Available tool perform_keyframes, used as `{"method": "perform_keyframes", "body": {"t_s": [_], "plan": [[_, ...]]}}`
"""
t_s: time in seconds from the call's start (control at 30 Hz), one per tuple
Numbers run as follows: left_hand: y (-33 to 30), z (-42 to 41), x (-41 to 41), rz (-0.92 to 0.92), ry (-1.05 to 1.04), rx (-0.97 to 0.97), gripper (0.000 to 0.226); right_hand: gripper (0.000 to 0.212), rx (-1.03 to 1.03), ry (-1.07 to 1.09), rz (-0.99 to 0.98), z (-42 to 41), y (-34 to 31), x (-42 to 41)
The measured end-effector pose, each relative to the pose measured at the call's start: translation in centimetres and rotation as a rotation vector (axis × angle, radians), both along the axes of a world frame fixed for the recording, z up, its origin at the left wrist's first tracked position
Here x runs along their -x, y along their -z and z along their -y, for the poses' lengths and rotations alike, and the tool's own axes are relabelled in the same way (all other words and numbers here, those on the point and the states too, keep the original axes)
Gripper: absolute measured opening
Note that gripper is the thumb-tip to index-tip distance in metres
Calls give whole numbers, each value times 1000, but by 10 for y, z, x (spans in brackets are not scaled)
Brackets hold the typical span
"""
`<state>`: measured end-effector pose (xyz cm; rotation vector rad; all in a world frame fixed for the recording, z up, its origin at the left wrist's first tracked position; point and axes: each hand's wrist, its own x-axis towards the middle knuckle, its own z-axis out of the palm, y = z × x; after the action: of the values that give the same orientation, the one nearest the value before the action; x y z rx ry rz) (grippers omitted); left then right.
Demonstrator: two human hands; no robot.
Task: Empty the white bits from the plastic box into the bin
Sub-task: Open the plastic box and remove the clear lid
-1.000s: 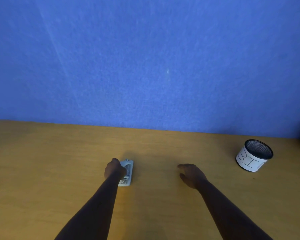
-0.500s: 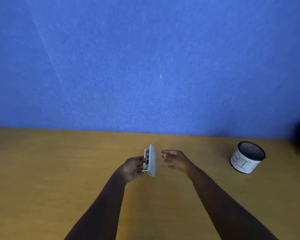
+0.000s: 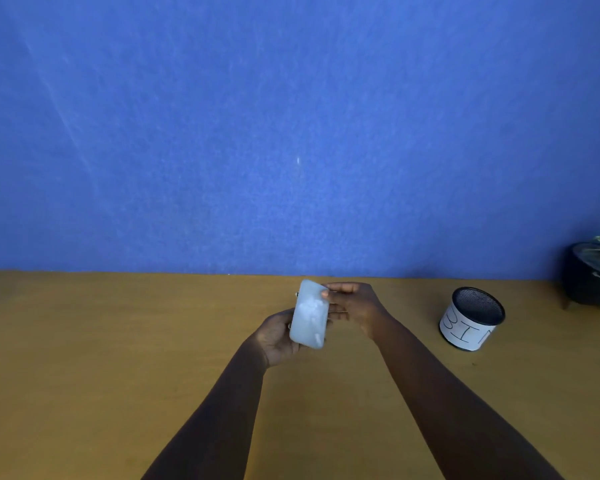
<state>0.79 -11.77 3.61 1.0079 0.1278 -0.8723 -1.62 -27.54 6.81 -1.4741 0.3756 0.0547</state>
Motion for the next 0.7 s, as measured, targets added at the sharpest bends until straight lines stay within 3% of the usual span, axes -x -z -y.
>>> {"method": "perform_keyframes", "body": {"t_s": [0.37,0.7], "plan": [[8,40,-7,-248,-46,223,69,26,384,-31,-62,16,-11,-26],[14,55,-7,-246,-102,203,52,23,652,10,-24,20,-13,-37]]}}
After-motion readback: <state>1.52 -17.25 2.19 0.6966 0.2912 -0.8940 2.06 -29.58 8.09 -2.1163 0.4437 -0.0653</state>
